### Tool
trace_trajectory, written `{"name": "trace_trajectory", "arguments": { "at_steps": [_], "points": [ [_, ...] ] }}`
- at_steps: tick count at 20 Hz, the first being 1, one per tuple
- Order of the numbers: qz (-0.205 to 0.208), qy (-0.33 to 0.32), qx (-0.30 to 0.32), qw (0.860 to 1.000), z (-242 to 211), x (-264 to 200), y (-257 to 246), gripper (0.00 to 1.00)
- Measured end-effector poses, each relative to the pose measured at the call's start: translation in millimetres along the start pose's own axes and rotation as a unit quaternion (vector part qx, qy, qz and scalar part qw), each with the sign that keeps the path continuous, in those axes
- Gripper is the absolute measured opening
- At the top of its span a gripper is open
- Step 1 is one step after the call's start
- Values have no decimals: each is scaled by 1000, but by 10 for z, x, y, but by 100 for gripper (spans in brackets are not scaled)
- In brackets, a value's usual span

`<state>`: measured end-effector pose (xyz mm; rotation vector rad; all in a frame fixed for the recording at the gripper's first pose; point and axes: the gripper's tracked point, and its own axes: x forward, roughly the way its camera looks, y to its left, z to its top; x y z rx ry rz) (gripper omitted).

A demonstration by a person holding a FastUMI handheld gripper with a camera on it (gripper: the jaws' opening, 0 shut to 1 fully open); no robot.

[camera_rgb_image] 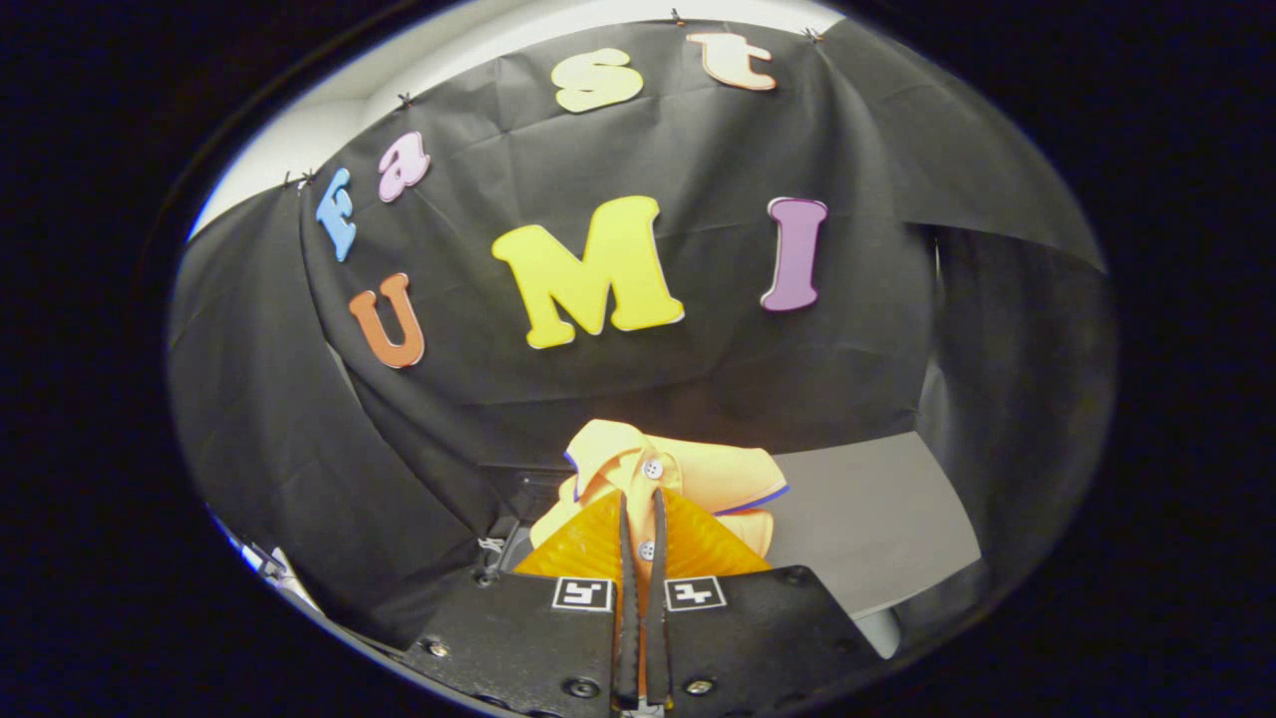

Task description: Put the clothes into the washing machine and then close the washing machine lid.

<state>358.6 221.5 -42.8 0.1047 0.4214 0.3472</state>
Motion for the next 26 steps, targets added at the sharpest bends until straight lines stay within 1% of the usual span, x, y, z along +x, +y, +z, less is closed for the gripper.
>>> {"name": "trace_trajectory", "arguments": {
  "at_steps": [2, 5, 9, 13, 17, 26],
  "points": [
    [12, 1, 0, 1000, -69, 22, 251, 6],
    [32, 11, 0, 999, -215, 186, 557, 6],
    [51, 37, 3, 998, -448, 534, 854, 6],
    [63, 72, 5, 995, -734, 972, 1023, 6],
    [64, 114, 7, 991, -1061, 1377, 1085, 6],
    [42, 189, 14, 981, -1736, 2182, 1105, 6]
  ]
}}
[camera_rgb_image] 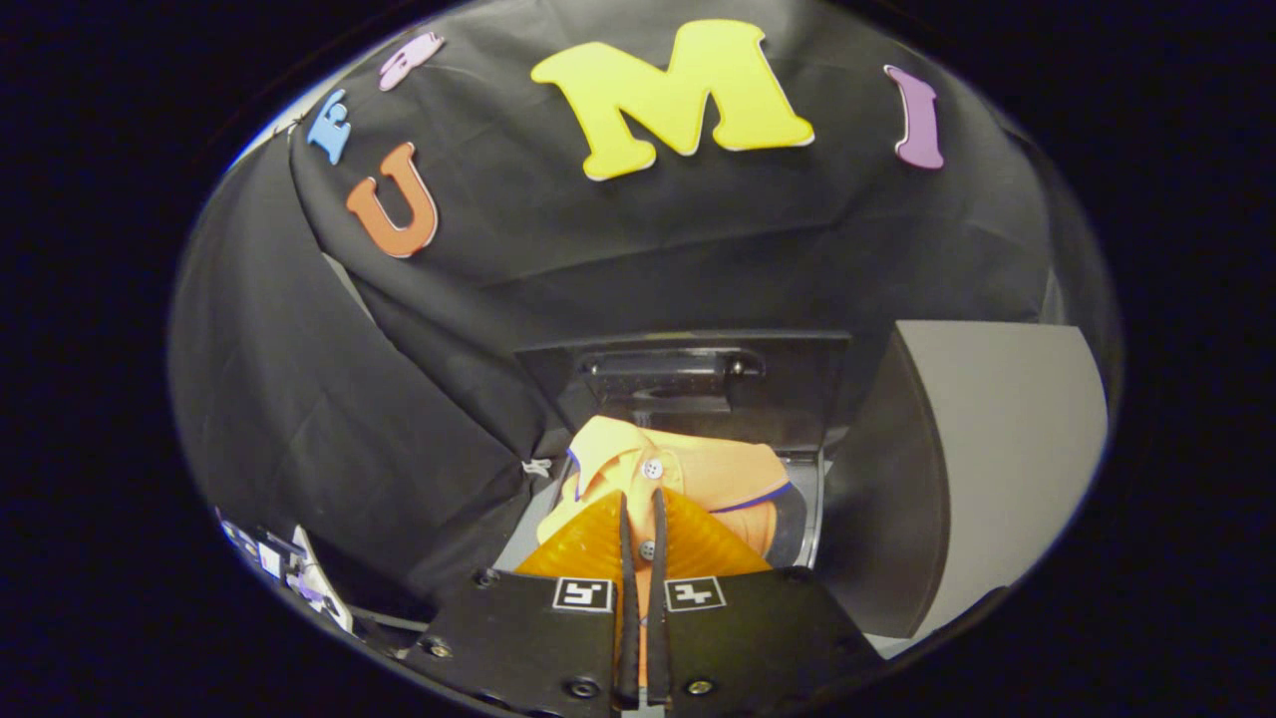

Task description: Put the clothes into the washing machine and then close the washing machine lid.

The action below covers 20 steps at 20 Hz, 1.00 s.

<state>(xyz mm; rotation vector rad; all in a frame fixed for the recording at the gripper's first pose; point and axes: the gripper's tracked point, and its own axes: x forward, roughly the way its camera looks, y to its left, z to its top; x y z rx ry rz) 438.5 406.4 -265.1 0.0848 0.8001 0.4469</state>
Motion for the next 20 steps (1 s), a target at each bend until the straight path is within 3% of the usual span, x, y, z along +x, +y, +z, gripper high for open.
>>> {"name": "trace_trajectory", "arguments": {
  "at_steps": [10, 20],
  "points": [
    [-25, 67, 1, 997, -184, 785, -36, 6],
    [-51, 138, -11, 989, -423, 1281, 30, 6]
  ]
}}
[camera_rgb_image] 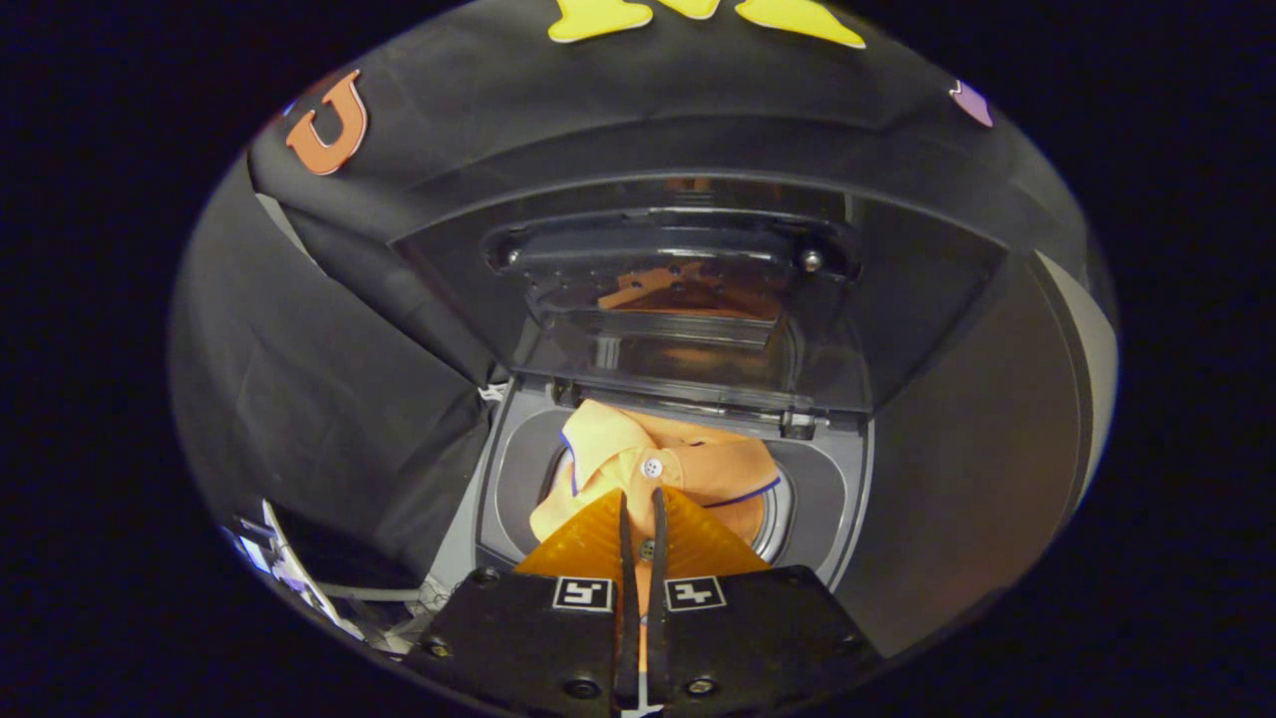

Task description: Put the clothes into the washing machine and then close the washing machine lid.

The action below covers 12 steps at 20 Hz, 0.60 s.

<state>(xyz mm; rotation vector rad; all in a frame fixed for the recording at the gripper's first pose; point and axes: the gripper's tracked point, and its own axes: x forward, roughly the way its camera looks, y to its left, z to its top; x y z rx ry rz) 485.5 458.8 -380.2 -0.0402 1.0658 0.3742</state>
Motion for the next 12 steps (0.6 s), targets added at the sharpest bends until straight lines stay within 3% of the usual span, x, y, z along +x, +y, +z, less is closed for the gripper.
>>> {"name": "trace_trajectory", "arguments": {
  "at_steps": [8, 12],
  "points": [
    [-13, -1, 2, 1000, 35, 21, -31, 7],
    [-7, -13, -1, 1000, 90, -10, 6, 21]
  ]
}}
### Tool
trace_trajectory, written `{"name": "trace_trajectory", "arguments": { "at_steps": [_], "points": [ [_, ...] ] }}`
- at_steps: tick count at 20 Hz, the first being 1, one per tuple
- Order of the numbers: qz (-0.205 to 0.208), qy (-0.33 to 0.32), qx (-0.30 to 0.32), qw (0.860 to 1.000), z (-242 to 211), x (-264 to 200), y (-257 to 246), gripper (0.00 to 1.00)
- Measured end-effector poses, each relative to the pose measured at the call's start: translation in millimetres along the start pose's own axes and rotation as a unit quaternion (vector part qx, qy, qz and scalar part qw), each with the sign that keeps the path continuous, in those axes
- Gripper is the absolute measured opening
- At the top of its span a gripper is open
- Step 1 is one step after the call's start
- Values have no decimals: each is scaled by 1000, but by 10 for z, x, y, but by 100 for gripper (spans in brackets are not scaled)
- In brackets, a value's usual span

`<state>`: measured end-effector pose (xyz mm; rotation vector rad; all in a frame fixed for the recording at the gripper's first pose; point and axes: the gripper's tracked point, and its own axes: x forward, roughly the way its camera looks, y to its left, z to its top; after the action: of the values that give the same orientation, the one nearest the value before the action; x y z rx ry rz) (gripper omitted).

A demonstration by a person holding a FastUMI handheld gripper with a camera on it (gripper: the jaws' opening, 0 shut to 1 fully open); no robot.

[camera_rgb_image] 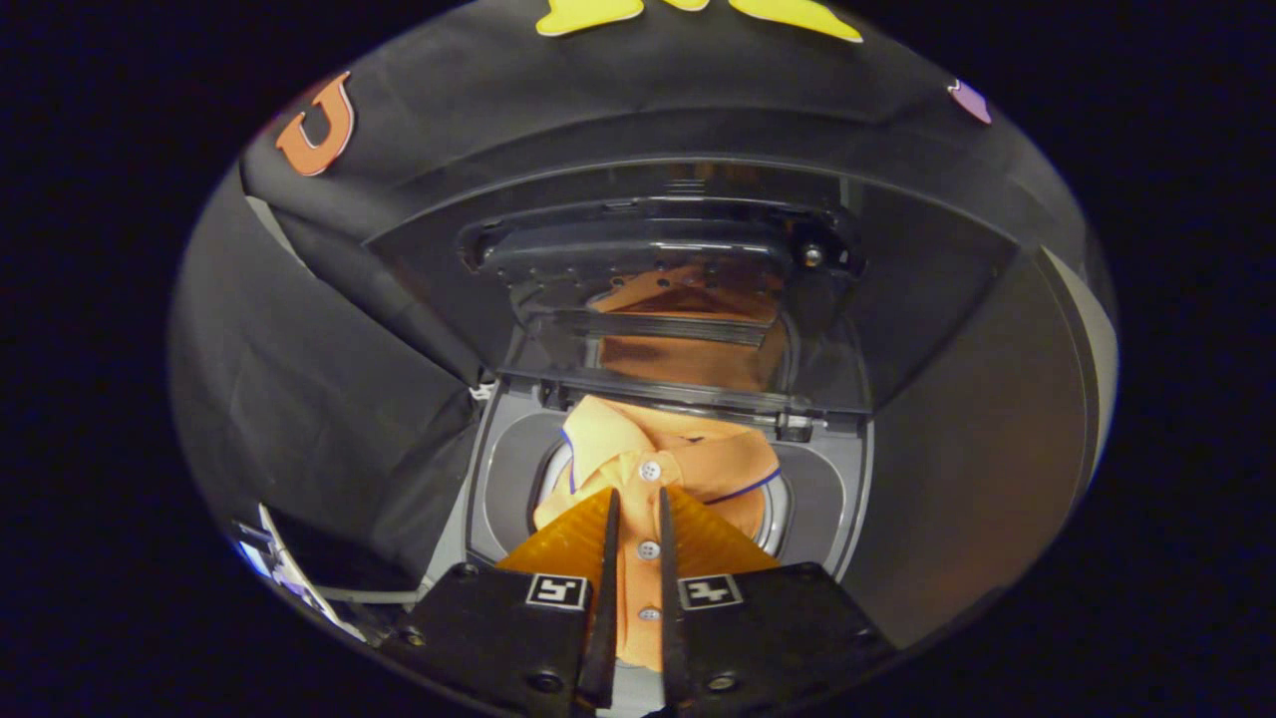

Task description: Put the clothes into the washing machine and then close the washing machine lid.

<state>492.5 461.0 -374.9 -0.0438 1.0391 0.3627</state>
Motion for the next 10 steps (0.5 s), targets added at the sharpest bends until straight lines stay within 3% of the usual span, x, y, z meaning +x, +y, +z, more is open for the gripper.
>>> {"name": "trace_trajectory", "arguments": {
  "at_steps": [4, 10],
  "points": [
    [-8, -13, -3, 1000, 6, -6, -18, 98],
    [-12, -23, -4, 1000, -10, -66, -31, 94]
  ]
}}
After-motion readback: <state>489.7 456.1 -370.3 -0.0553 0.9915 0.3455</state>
